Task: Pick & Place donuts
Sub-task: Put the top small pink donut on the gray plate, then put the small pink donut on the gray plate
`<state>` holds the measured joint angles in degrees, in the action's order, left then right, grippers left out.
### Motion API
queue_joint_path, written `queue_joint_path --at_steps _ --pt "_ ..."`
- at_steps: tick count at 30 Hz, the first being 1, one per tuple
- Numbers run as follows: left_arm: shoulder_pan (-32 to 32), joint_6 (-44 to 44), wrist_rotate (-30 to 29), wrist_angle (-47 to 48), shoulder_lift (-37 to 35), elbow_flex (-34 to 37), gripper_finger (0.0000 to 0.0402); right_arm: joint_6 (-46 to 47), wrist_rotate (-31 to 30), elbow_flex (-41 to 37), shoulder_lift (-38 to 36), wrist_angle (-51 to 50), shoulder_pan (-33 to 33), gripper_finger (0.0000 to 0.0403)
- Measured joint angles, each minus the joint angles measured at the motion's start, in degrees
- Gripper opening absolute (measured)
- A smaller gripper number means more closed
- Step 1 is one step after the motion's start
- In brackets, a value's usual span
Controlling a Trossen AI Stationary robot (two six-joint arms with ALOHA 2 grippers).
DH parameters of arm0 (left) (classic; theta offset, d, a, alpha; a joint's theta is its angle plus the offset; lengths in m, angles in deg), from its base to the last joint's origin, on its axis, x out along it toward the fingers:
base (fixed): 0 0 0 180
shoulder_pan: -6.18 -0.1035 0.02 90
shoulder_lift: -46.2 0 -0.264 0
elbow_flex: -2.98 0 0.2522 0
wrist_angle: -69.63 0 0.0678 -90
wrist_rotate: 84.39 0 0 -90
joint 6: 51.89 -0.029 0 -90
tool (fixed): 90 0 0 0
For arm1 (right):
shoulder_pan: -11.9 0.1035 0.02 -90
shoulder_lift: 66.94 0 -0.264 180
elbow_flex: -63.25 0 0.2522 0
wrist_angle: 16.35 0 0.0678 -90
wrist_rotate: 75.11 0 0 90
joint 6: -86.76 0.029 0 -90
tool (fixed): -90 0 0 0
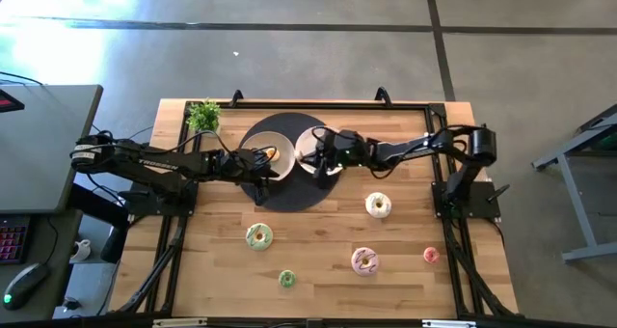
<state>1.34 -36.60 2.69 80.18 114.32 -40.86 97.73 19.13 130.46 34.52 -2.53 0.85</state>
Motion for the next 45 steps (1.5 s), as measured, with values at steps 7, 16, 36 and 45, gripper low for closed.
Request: queue_joint_path --at_steps 7,16,36,45 --pt "0.00 0.00 -0.02 -0.05 0.00 0.00 0.0117 -2.46 -5.51 12.05 6.78 -12.99 0.07 0.0005" --pt "0.00 0.02 -0.10 -1.94 -0.02 0.00 0.0117 -2.48 -2.00 19.78 14.44 -17.12 0.02 0.0011" --pt "-0.01 0.00 0.37 -4.14 0.00 0.00 0.0117 -5.05 -3.71 19.54 16.73 -16.27 -1.77 0.0097" --pt "0.00 0.00 0.37 -4.27 0.00 0.00 0.0117 -7.13 -3.90 19.56 15.51 -15.33 -1.62 0.0141"
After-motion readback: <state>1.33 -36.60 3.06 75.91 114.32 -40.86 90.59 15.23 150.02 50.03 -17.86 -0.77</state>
